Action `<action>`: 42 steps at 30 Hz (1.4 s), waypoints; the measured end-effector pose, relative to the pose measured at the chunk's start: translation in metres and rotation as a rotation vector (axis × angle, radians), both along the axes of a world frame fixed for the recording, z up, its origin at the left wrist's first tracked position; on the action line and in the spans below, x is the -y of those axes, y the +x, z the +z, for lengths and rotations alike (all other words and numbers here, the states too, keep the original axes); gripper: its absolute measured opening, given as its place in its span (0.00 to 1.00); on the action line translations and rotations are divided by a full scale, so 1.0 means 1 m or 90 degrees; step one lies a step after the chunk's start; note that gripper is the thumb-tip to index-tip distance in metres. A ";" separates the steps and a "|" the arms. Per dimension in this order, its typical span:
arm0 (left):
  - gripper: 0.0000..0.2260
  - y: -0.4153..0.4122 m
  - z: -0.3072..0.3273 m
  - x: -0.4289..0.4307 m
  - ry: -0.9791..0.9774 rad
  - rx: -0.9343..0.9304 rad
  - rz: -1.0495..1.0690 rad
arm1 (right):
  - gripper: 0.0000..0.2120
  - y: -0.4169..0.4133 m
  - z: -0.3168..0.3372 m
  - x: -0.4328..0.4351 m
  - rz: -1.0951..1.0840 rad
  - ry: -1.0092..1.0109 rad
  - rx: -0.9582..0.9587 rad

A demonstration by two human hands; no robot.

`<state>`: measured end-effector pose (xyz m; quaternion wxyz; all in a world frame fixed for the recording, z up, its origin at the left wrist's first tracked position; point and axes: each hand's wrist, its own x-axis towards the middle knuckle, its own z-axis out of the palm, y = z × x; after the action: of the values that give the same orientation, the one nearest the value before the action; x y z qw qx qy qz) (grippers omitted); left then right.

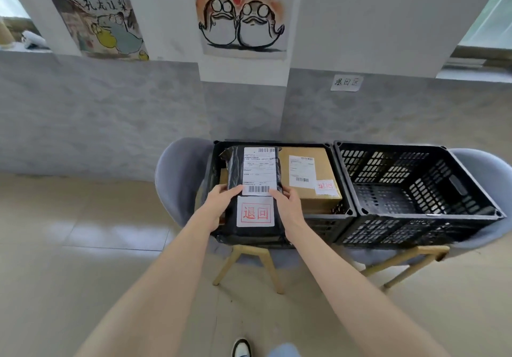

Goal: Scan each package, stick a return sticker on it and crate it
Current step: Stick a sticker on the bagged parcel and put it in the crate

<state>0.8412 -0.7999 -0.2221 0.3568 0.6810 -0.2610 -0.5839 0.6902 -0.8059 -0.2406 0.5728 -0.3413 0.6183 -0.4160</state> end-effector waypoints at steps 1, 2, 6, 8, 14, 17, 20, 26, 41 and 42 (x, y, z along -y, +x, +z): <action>0.23 0.003 -0.002 0.009 0.006 0.000 -0.002 | 0.17 0.003 -0.002 0.008 0.001 0.006 -0.001; 0.23 0.006 -0.005 0.017 0.010 -0.001 -0.002 | 0.17 0.005 -0.005 0.016 0.004 0.010 -0.006; 0.23 0.014 -0.018 0.047 0.022 -0.003 0.003 | 0.15 0.013 -0.017 0.046 0.018 0.025 -0.010; 0.22 0.017 -0.026 0.062 0.028 -0.007 0.006 | 0.15 0.015 -0.024 0.062 0.018 0.034 -0.002; 0.23 0.029 -0.055 0.108 0.064 -0.006 0.028 | 0.14 0.024 -0.052 0.112 0.036 0.078 0.001; 0.24 0.032 -0.070 0.130 0.077 0.000 0.033 | 0.17 0.027 -0.066 0.134 0.050 0.097 -0.003; 0.24 0.034 -0.085 0.149 0.097 -0.002 0.041 | 0.19 0.030 -0.082 0.153 0.057 0.117 0.005; 0.22 0.038 -0.116 0.180 0.121 -0.003 0.064 | 0.16 0.034 -0.112 0.184 0.062 0.145 0.011; 0.23 0.050 -0.201 0.220 0.188 -0.030 0.116 | 0.22 0.061 -0.199 0.215 0.049 0.208 -0.024; 0.23 0.050 -0.207 0.222 0.192 -0.032 0.120 | 0.22 0.062 -0.203 0.217 0.048 0.213 -0.026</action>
<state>0.8914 -1.0215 -0.4286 0.3101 0.7332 -0.0963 -0.5974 0.7523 -1.0225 -0.4440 0.6243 -0.2726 0.6770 -0.2787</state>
